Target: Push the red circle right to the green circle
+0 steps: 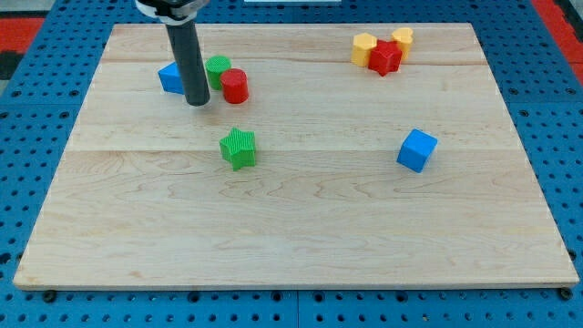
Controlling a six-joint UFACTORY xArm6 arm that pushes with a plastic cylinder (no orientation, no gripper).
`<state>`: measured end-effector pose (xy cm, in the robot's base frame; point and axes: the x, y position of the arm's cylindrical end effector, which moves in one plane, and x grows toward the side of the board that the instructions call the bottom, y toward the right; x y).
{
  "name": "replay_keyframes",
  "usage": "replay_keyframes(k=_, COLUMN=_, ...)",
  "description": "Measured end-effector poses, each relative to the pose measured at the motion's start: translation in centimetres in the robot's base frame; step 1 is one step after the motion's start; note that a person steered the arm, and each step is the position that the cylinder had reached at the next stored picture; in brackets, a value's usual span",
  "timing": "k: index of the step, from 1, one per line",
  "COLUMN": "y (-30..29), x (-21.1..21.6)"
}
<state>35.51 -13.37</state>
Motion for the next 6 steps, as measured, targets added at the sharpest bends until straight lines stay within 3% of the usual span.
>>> replay_keyframes(k=2, y=7.3, x=-1.5)
replay_keyframes(k=4, y=4.4, x=-2.8)
replay_keyframes(k=6, y=10.6, x=-4.0)
